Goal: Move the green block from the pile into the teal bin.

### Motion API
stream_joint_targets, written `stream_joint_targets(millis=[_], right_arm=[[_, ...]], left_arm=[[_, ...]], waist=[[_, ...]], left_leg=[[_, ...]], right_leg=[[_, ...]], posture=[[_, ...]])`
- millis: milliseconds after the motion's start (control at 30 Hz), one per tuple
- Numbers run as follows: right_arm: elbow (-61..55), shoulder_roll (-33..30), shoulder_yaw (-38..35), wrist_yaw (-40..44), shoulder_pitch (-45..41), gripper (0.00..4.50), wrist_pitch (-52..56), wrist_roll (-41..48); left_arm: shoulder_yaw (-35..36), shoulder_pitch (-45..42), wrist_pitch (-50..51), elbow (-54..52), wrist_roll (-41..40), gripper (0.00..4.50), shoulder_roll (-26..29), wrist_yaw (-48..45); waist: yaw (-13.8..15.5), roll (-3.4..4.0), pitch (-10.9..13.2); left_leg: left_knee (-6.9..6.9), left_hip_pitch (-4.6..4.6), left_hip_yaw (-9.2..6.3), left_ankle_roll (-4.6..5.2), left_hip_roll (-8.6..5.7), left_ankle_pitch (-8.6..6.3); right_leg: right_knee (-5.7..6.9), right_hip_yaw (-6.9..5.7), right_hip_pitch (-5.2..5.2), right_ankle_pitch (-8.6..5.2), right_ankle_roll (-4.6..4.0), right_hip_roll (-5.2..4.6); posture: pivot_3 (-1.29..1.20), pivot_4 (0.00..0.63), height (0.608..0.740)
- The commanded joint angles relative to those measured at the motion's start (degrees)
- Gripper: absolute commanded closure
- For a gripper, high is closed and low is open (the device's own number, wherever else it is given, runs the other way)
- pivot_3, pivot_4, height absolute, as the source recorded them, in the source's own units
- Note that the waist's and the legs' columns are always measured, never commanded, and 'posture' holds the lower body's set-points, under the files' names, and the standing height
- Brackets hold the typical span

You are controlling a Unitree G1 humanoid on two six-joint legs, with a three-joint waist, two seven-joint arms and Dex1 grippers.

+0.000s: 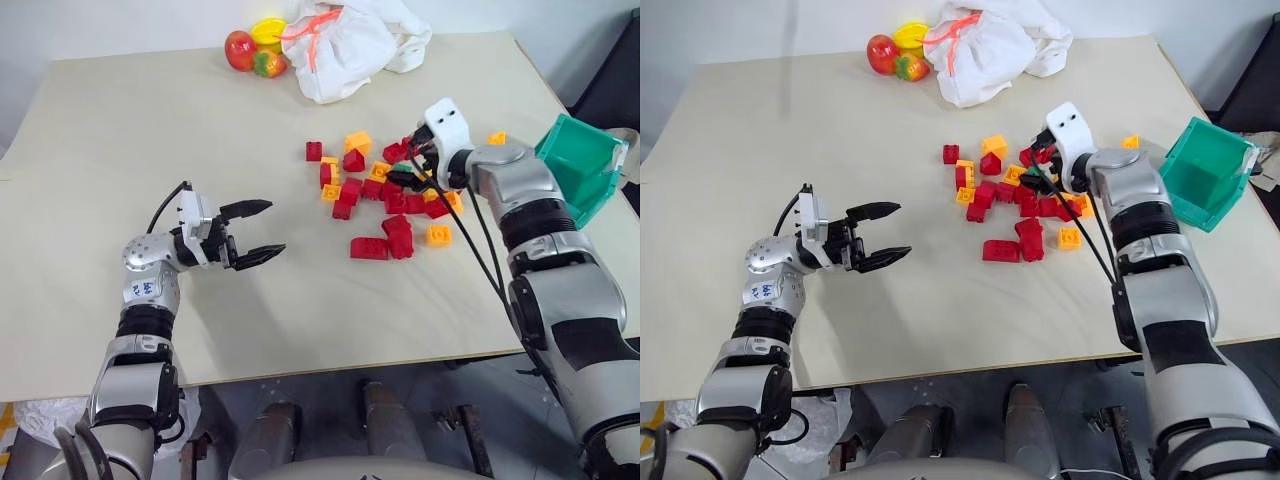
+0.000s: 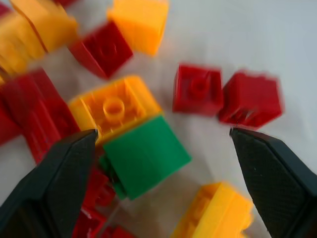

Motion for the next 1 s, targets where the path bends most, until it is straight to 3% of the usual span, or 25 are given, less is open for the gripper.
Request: stream_joint_targets(millis=[33, 300, 567, 700, 900, 1000], right_arm=[[5.19, 1.5, 0.04, -0.68, -1.02, 0.04, -1.11, -2.92], [6.9, 3.11, 0.68, 6.73, -1.54, 0.04, 3.95, -5.56], [7.78, 4.81, -4.76, 0.13, -2.59, 0.04, 2.49, -3.92], [7.43, 4.72, -8.25, -1.99, -3.22, 0.95, 1.73, -2.26], [4.43, 3.74, -9.36, 0.16, -2.8, 3.01, 1.41, -2.02], [-3.82, 2.63, -9.37, 4.17, 0.42, 4.04, 3.49, -0.72]], left_arm=[[0.6, 1.41, 0.59, -4.42, -1.17, 0.0, 0.3, 1.31], [0.73, 3.66, 1.95, -7.62, -1.35, 0.0, 0.63, 3.24], [0.49, 2.67, 1.77, -6.85, -1.15, 0.0, 0.5, 3.72], [0.38, 2.15, 1.74, -6.4, -1.05, 0.0, 0.46, 3.7], [0.01, 1.77, 1.93, -6.46, -0.96, 0.0, 0.12, 3.71], [-0.95, 1.66, 2.46, -7.41, -0.71, 0.0, -0.75, 4.04]], waist=[[-0.48, 0.0, 0.0], [-0.82, 0.04, -0.04], [-0.74, 0.09, -0.02], [-0.86, 0.12, 0.0], [-1.05, 0.14, 0.01], [-0.99, 0.15, 0.02]], left_leg=[[0.02, 0.0, -0.01, -0.02, 0.02, -0.01], [0.21, 0.2, 0.02, -0.18, 0.04, 0.02], [0.21, 0.27, 0.01, -0.26, 0.04, 0.07], [0.19, 0.26, 0.02, -0.25, 0.03, 0.07], [0.17, 0.26, 0.05, -0.25, 0.05, 0.07], [0.16, 0.26, 0.06, -0.25, 0.06, 0.07]], right_leg=[[0.01, -0.04, 0.0, 0.0, 0.0, 0.0], [0.38, 0.03, 0.14, 0.0, 0.0, 0.04], [0.52, 0.07, 0.14, 0.0, -0.03, 0.04], [0.5, 0.08, 0.12, 0.0, -0.03, 0.04], [0.5, 0.09, 0.1, 0.0, -0.03, 0.05], [0.5, 0.09, 0.09, 0.0, -0.03, 0.05]], posture=[[0.0, 0.15, 0.74], [0.0, 0.15, 0.74], [0.0, 0.15, 0.74], [0.0, 0.15, 0.74], [0.0, 0.15, 0.74], [0.0, 0.15, 0.74]])
